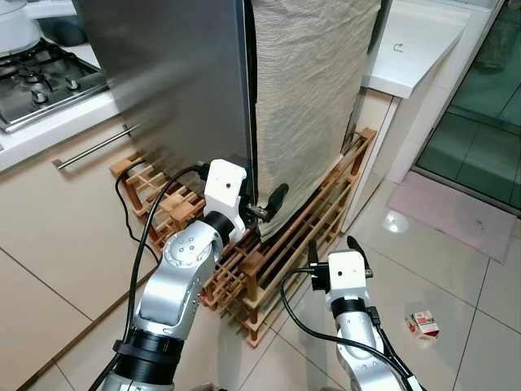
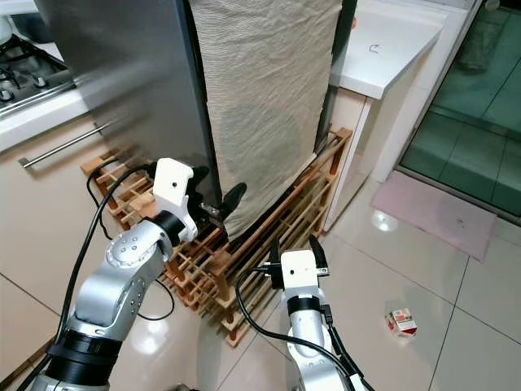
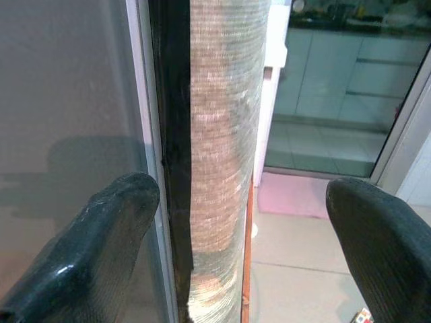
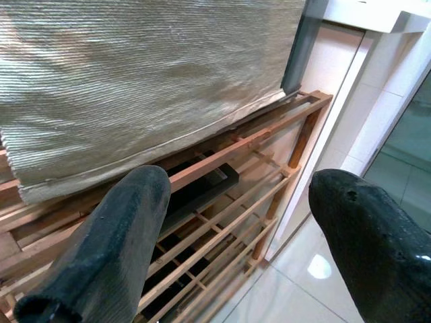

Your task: Restocking fridge

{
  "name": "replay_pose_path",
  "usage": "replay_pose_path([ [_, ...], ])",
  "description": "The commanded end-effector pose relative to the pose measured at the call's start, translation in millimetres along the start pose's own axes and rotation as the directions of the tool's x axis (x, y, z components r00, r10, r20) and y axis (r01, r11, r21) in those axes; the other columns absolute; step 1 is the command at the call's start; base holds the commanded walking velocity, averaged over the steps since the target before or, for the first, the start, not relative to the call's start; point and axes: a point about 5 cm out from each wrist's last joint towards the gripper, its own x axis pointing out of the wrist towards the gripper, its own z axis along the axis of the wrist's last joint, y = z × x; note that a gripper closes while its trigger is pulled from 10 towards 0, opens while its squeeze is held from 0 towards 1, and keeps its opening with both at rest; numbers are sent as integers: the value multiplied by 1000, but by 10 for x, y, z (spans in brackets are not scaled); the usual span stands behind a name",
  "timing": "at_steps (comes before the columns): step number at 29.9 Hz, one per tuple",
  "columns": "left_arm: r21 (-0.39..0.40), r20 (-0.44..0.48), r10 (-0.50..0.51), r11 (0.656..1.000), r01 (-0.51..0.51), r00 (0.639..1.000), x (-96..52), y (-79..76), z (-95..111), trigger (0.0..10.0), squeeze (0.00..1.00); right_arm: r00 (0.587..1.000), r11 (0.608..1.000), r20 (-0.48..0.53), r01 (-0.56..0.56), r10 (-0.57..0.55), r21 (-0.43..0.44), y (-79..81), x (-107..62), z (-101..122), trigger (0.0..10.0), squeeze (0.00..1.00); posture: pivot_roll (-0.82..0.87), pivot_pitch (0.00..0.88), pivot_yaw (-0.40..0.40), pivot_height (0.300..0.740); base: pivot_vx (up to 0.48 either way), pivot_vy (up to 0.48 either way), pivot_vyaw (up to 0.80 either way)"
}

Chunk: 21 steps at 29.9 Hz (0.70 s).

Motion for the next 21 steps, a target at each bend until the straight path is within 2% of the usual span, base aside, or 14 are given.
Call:
replay_pose_path([
  [1,15,0,-10,1000,10,1000,49,-38,6,10000,0,1000,1000,19,4,-4,6,-5,38,66,10000,0,-123,0,41,740,0,0,0],
  [12,31,-7,-36,999,37,999,233,-102,-27,10000,0,1000,1000,17,10,-10,5,1,38,73,10000,0,-134,0,42,740,0,0,0],
  [21,78,24,42,996,-43,999,396,-20,49,10000,0,1000,1000,16,10,-10,5,4,43,77,10000,0,-142,0,45,740,0,0,0],
])
